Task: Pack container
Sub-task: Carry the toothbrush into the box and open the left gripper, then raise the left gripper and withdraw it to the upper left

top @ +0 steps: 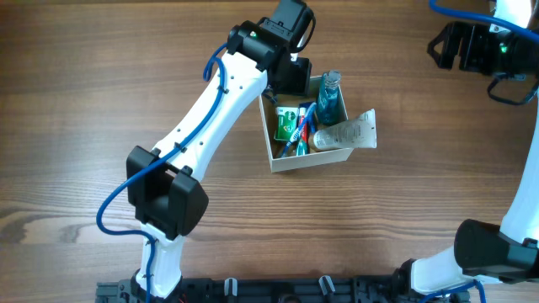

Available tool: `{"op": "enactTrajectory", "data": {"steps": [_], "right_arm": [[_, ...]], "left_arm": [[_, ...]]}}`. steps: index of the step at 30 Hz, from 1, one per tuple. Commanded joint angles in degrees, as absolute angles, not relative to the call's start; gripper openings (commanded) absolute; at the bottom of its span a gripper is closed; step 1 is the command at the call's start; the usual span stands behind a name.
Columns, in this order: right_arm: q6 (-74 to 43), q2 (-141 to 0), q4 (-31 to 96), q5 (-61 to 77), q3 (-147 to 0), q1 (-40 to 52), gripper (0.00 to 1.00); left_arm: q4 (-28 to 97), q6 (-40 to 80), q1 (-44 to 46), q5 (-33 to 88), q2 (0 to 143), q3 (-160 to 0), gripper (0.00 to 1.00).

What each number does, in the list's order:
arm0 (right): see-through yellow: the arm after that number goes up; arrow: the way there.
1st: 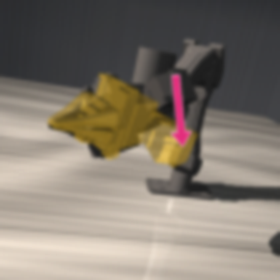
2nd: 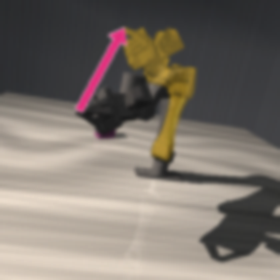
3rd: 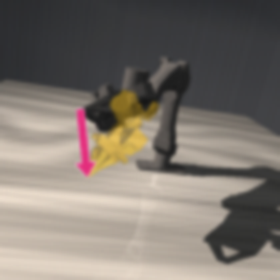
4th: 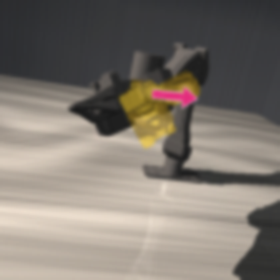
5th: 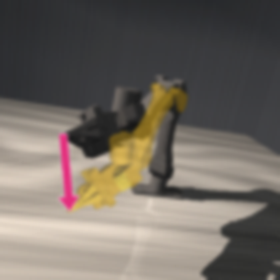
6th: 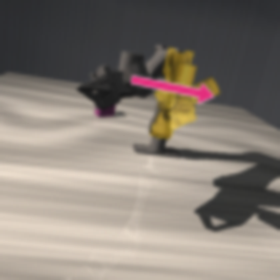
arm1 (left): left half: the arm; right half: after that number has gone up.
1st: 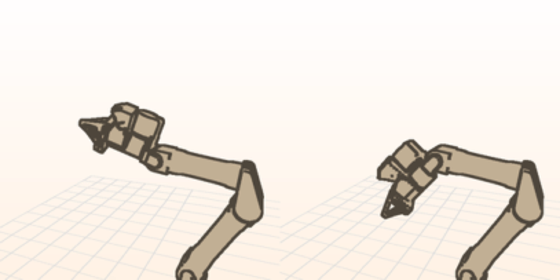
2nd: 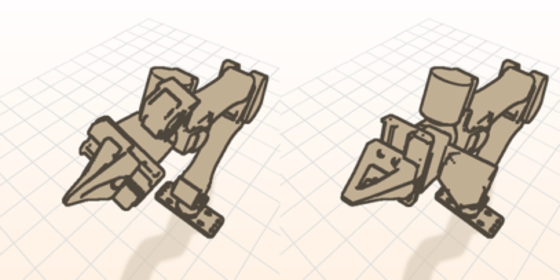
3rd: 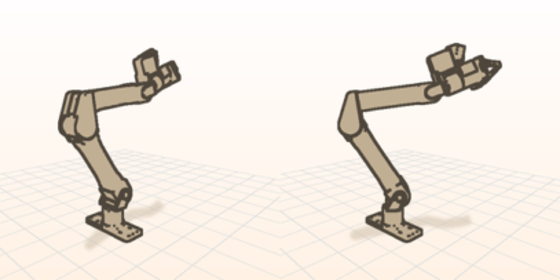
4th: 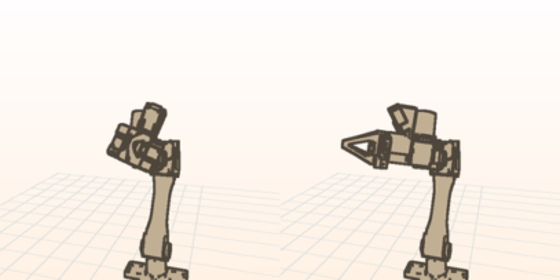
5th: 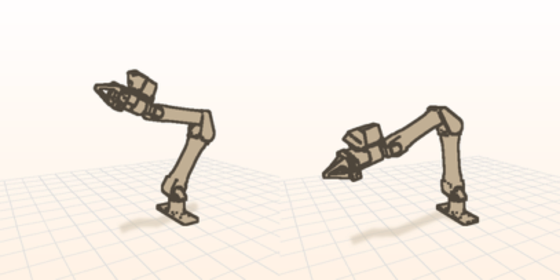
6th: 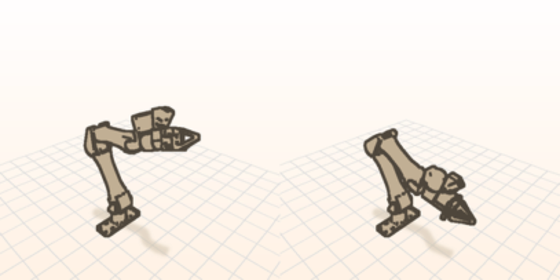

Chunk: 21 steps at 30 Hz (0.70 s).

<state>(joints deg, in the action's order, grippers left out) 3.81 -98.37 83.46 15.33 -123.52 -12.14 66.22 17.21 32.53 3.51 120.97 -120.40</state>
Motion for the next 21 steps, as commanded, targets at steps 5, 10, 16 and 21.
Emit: {"op": "enactTrajectory", "data": {"steps": [5, 10, 16, 21], "right_arm": [[4.4, -98.5, 83.3, 14.6, -123.6, -12.0, 1.00], [4.3, -98.5, 83.3, 14.6, -123.6, -12.0, 1.00], [4.3, -98.5, 83.3, 14.6, -123.6, -12.0, 1.00], [4.3, -98.5, 83.3, 14.6, -123.6, -12.0, 1.00]], "left_arm": [[64.9, 17.4, 26.1, 3.1, 116.9, -120.7, 1.00], [66.6, 17.4, 17.8, 3.1, 112.4, -120.7, 1.00], [73.9, 17.3, 10.2, 3.1, 109.5, -120.7, 1.00], [78.7, 19.4, 6.9, 3.4, 109.5, -120.7, 1.00]]}}
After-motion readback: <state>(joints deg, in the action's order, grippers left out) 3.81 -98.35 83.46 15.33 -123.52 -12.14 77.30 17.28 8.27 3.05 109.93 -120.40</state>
